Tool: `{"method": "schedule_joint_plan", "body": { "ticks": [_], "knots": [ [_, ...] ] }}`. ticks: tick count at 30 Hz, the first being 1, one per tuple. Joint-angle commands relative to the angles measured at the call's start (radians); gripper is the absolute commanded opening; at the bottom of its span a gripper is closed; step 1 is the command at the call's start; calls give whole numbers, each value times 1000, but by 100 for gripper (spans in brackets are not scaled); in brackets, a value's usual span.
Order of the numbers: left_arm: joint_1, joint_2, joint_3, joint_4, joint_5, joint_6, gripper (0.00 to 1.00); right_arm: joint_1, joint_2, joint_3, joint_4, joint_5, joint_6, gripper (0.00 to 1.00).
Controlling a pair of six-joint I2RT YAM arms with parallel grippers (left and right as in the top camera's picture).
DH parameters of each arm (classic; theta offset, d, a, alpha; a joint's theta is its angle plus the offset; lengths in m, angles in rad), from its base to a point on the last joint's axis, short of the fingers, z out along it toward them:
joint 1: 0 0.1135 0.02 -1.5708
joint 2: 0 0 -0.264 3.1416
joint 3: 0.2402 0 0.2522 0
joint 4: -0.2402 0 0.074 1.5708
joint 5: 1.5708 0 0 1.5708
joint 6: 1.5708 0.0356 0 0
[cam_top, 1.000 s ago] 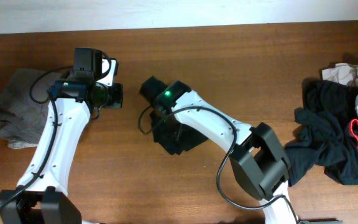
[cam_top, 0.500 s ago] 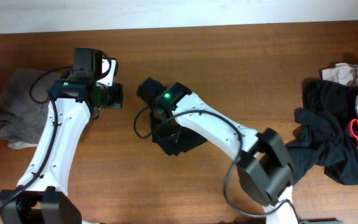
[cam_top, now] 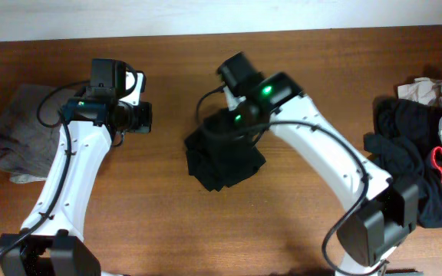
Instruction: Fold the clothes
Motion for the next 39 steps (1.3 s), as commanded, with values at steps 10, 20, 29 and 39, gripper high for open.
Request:
{"method": "schedule_joint_plan", "body": {
  "ticks": [10,20,29,39],
  "knots": [
    [2,-11,5,5,25,9,34,-9,276,-5,145,-140,94,4],
    [2,-11,5,6,25,8,34,97,430,-5,257,-254,22,4],
    [2,-11,5,6,25,8,42,41,311,-5,190,-259,-39,12],
    [-5,0,4,47,241,9,29,3,80,-5,45,-253,-55,18]
  ]
}}
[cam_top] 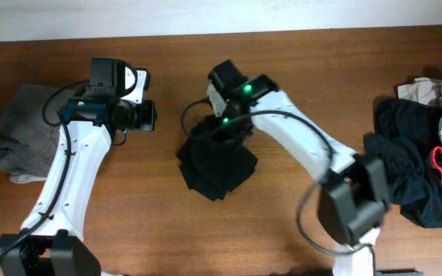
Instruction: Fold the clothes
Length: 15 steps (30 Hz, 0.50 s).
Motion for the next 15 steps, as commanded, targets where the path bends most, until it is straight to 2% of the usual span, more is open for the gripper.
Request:
{"method": "schedule_joint_plan", "body": {
  "ticks": [1,2,3,5,9,13,15],
  "knots": [
    [-10,6,3,24,142,12,23,-14,-56,-1,-45,7,25,9],
    [-15,13,3,32,167,24,18,-18,-53,-2,-61,8,48,4],
    [-34,37,3,50,237,68,9,-27,-40,-5,-97,10,100,4],
    [-55,68,3,63,286,105,5,-28,-29,-17,-113,10,140,4],
    [-106,153,3,66,313,203,3,-28,-27,-75,-112,10,210,4],
    [-153,250,3,70,439,415,3,-35,-27,-163,-55,5,266,4],
    [-170,293,3,80,428,435,2,-38,-27,-209,0,-26,268,4]
  ]
}}
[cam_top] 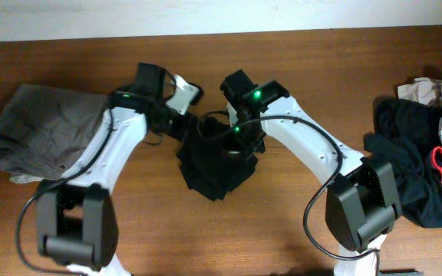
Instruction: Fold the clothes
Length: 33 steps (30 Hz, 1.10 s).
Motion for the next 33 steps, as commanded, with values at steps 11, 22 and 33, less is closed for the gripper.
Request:
{"method": "schedule_joint_plan", "body": {
  "ticks": [11,22,33],
  "knots": [
    [-30,223,3,21,-113,106,1,-15,13,-414,383,-74,302,4],
    [24,219,80,-30,-267,-62,0,-15,-11,-419,282,-13,204,4],
    [55,145,394,-352,-267,-154,10,-15,-248,-393,311,0,-96,6]
  ]
}}
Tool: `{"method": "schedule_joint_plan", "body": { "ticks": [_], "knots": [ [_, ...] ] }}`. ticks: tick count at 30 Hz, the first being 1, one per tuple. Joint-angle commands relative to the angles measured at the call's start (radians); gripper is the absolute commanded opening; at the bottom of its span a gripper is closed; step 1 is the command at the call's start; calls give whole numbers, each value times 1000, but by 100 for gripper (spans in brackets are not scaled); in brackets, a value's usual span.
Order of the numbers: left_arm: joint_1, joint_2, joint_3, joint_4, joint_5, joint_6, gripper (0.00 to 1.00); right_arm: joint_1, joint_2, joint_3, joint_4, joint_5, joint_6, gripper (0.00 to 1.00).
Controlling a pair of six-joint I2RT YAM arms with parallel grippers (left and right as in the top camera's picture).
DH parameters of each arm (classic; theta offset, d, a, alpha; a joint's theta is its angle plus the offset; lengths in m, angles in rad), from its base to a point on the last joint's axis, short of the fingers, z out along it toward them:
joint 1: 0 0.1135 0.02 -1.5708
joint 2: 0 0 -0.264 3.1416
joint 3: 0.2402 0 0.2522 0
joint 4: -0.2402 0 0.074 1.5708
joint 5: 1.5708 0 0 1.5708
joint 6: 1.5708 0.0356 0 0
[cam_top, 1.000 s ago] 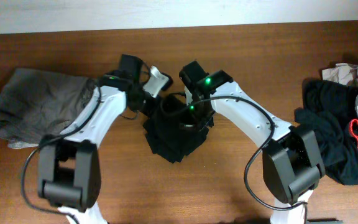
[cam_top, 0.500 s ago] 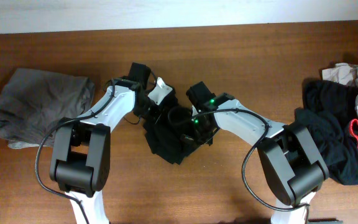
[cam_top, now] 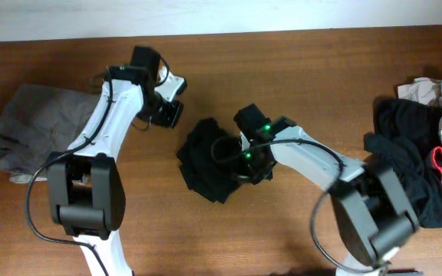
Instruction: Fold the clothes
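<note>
A black garment [cam_top: 206, 159] lies bunched in a compact heap at the table's middle. My right gripper [cam_top: 245, 162] is low at its right edge, fingers against or over the cloth; the wrist hides whether they grip it. My left gripper [cam_top: 169, 115] hovers just up and left of the garment, apart from it, and its jaw gap cannot be made out. A grey garment [cam_top: 33, 130] lies spread at the far left beside the left arm.
A pile of dark clothes [cam_top: 409, 165] with a red-trimmed piece sits at the right edge, and pale crumpled cloth [cam_top: 434, 88] lies behind it. Bare wooden table [cam_top: 298, 69] surrounds the black garment.
My left gripper has pulled back up and left, off the black garment's upper-left edge. The right wrist has shifted from above the garment's top down to its right side. The garment looks more bunched.
At first the right gripper was on the black garment while the left arm waited near the grey cloth. The garment then lay slightly further left. The left gripper then met the garment's upper-left edge. Now it is clear, and the right gripper is at the right edge.
</note>
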Motion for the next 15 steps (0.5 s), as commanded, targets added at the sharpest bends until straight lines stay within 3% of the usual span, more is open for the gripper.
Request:
{"method": "schedule_joint_plan", "body": {
  "ticks": [1,2,3,4,7,8,15],
  "knots": [
    [-6,-61,64,-59,-11,-102,15,-3,-149,16,9,34,-175,9],
    [-4,-82,66,-89,-10,-159,24,-3,-212,24,10,55,-207,38],
    [-1,-89,66,-101,0,-174,29,-4,-237,26,10,77,-206,59],
    [8,-96,66,-125,61,-174,37,-14,-287,29,11,108,-206,74],
    [29,-101,66,-183,175,-132,35,-47,-332,30,6,112,-206,84],
    [38,-104,66,-208,197,-117,28,-63,-340,30,5,112,-206,85],
    [109,-231,66,-308,152,-107,27,-165,-349,30,-11,57,-272,85]
  ]
}}
